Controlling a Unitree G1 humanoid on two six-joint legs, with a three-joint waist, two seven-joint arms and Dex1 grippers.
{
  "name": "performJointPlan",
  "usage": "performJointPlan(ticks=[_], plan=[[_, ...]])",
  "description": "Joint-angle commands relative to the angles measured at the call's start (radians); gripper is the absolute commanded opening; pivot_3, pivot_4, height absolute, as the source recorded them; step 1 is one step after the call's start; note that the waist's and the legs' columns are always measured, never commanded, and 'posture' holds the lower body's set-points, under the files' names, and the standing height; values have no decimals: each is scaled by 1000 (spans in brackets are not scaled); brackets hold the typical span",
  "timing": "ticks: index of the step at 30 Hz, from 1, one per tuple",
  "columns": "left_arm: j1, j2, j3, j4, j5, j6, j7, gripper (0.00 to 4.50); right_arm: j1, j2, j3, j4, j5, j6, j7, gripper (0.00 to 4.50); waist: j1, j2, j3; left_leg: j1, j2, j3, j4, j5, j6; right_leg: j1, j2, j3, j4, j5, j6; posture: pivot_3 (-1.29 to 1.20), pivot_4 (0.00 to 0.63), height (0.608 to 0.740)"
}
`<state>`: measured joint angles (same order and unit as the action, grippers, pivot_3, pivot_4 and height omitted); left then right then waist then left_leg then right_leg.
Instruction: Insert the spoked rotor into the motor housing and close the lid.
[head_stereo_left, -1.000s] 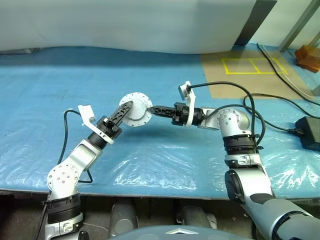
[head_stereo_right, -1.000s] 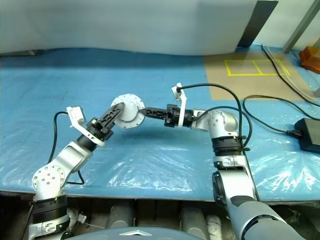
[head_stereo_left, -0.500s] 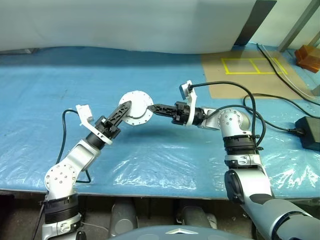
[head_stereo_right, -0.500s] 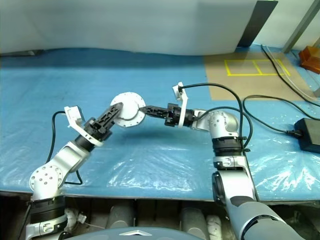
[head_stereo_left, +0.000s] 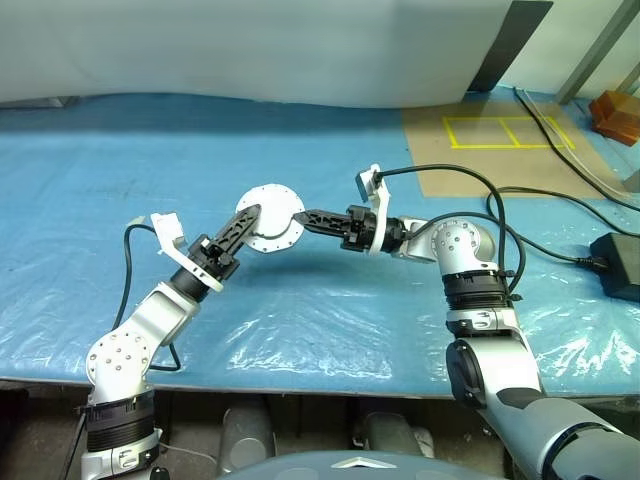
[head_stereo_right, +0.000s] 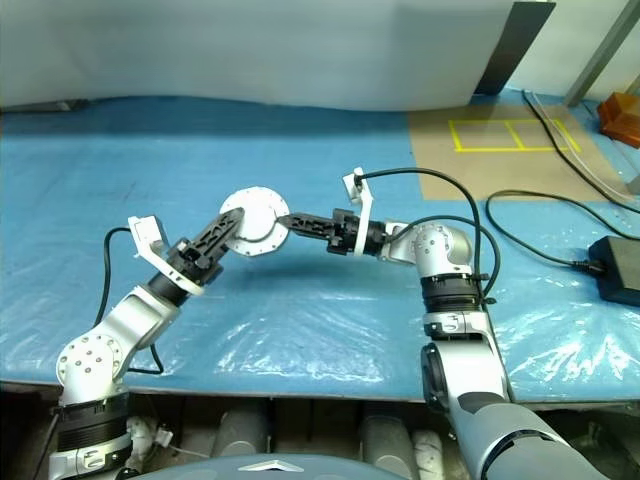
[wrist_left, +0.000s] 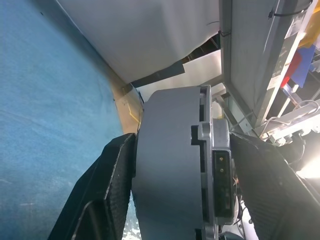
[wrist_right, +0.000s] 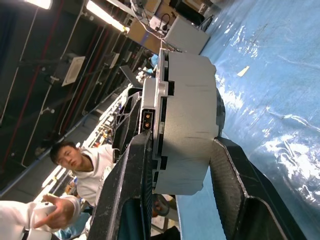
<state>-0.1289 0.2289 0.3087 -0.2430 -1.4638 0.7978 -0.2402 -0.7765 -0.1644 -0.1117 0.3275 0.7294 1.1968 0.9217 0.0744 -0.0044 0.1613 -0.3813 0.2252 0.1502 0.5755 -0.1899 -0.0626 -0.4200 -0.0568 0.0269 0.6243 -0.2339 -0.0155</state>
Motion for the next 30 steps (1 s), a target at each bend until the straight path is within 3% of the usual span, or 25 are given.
performJointPlan(ticks=[1, 8, 27, 30], plan=[[-23, 13, -104, -99, -156, 108, -8, 2660, -59, 55, 31, 5, -15, -47, -46, 1275, 0, 0, 0, 0, 0, 0, 0, 0, 0, 0, 0, 0, 0, 0, 0, 0, 150, 740], [21, 73, -136, -72, -236, 129, 29, 2660, -72, 81, 47, 24, -30, -69, -43, 1275, 3, 0, 0, 0, 0, 0, 0, 0, 0, 0, 0, 0, 0, 0, 0, 0, 150, 740], [11, 53, -140, -73, -224, 97, 50, 2642, -50, 111, 58, 11, -55, -116, -60, 1275, 3, 0, 0, 0, 0, 0, 0, 0, 0, 0, 0, 0, 0, 0, 0, 0, 150, 740], [7, 52, -144, -73, -213, 97, 54, 2633, -53, 120, 46, 24, -51, -134, -62, 2249, 3, 0, 0, 0, 0, 0, 0, 0, 0, 0, 0, 0, 0, 0, 0, 0, 150, 740]])
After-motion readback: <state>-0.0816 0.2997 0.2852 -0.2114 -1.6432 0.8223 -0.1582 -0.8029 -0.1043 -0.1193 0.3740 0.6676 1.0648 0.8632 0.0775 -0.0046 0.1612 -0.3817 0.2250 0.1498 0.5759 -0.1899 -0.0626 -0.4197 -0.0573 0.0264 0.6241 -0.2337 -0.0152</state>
